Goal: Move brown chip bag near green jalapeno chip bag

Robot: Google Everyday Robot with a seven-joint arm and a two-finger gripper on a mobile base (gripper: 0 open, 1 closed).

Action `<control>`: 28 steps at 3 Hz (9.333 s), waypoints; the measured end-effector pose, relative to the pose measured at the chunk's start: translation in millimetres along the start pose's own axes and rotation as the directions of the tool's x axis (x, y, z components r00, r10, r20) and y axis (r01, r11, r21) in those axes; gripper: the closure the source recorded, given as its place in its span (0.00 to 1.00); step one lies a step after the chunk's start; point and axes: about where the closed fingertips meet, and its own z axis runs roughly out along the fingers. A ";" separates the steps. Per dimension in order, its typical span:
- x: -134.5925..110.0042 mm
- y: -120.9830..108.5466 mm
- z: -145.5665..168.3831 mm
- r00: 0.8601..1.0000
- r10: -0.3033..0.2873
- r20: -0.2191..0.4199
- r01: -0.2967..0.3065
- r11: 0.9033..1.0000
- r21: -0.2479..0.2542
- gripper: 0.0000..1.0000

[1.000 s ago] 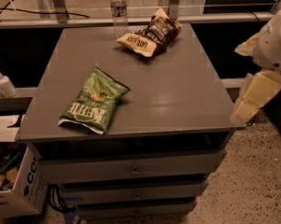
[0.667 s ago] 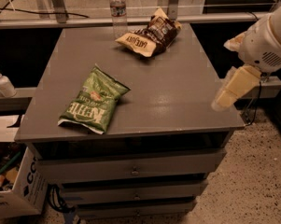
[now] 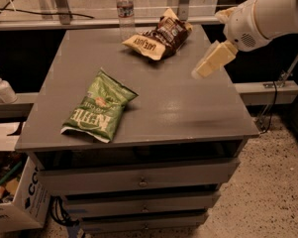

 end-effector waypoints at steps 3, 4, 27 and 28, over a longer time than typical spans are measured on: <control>8.8 8.6 44.6 0.989 0.125 0.079 -0.126 0.992 0.012 0.00; 2.5 -12.5 87.9 0.976 0.163 0.144 -0.177 0.980 0.086 0.00; -11.9 84.1 74.8 0.970 -0.049 0.240 0.099 0.975 -0.200 0.00; -3.8 65.8 36.2 0.972 -0.092 0.216 0.127 0.980 -0.152 0.00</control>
Offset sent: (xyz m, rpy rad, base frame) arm 0.0046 -0.0010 -0.0267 0.1383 0.0191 -0.0680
